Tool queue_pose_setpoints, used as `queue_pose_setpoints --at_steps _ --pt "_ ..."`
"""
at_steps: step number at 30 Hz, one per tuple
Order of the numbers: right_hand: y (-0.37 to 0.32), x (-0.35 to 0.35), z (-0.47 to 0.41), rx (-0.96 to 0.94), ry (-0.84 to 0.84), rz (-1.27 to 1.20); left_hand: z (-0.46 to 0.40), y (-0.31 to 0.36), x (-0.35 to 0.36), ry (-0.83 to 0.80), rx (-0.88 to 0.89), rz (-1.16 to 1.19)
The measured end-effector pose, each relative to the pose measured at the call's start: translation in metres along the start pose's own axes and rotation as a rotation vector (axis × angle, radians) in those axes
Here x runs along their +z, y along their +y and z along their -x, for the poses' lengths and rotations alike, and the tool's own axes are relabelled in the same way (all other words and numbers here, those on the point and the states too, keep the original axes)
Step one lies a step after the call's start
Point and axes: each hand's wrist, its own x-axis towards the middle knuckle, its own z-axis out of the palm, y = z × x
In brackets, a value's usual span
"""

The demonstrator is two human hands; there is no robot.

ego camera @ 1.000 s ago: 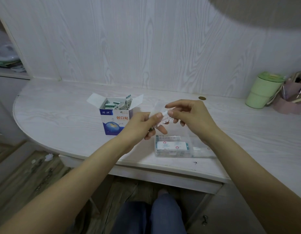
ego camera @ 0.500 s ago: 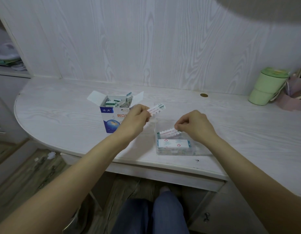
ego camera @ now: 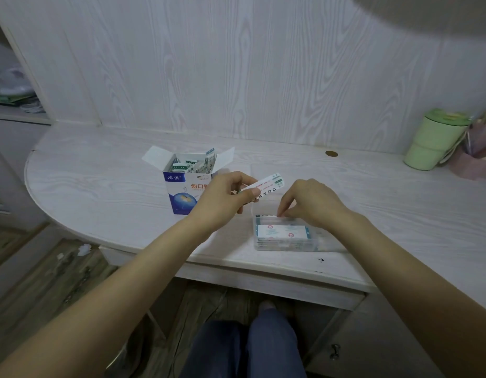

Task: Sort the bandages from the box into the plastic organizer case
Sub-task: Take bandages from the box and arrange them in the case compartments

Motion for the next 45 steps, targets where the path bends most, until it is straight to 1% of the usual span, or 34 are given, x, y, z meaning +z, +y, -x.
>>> queue_pose_setpoints --at_steps 3,5,7,9,11,12,15,17,20,24,26,31,34,38,45 --pt "0.002 0.000 -0.004 -0.042 -0.037 -0.026 0.000 0.000 -0.002 -0.006 -0.016 -0.019" --pt "0.006 -0.001 -0.004 -0.053 -0.073 -0.113 -0.001 -0.002 -0.001 -0.004 -0.025 -0.023" --pt "0.008 -0.004 -0.001 -0.053 -0.058 -0.303 -0.002 -0.003 0.000 0.003 -0.030 -0.007" --pt "0.010 -0.009 0.004 -0.032 0.048 -0.587 -0.002 -0.003 0.001 0.005 -0.022 -0.007" --pt "0.009 -0.013 0.010 0.023 0.113 -0.860 -0.004 -0.003 0.003 -0.006 -0.026 0.000" --pt "0.008 -0.014 0.012 0.033 0.129 -0.909 -0.005 -0.002 0.005 -0.014 -0.036 0.012" --pt "0.008 -0.015 0.014 -0.003 0.161 -0.850 -0.009 0.000 0.011 -0.013 -0.048 0.056" --pt "0.010 -0.015 0.012 0.018 0.210 -0.815 -0.012 0.000 0.012 0.004 -0.016 -0.002" --pt "0.016 -0.012 0.011 0.076 0.241 -0.727 -0.015 -0.002 0.014 -0.025 0.044 -0.216" --pt "0.019 -0.001 0.008 0.128 0.210 -0.452 -0.020 -0.009 0.018 -0.085 0.083 -0.591" --pt "0.017 0.002 0.007 0.145 0.172 -0.358 -0.022 -0.009 0.020 -0.097 0.100 -0.675" --pt "0.009 0.003 0.007 0.124 0.110 -0.123 -0.020 -0.013 0.020 -0.067 0.181 -0.810" --pt "0.007 0.003 0.007 0.106 0.088 -0.056 -0.017 -0.015 0.018 -0.108 0.175 -0.865" --pt "0.005 0.002 0.007 0.103 0.072 -0.017 -0.015 -0.014 0.018 -0.160 0.145 -0.885" --pt "0.003 -0.003 0.007 0.087 0.017 -0.016 -0.015 -0.010 0.019 -0.174 0.113 -0.883"
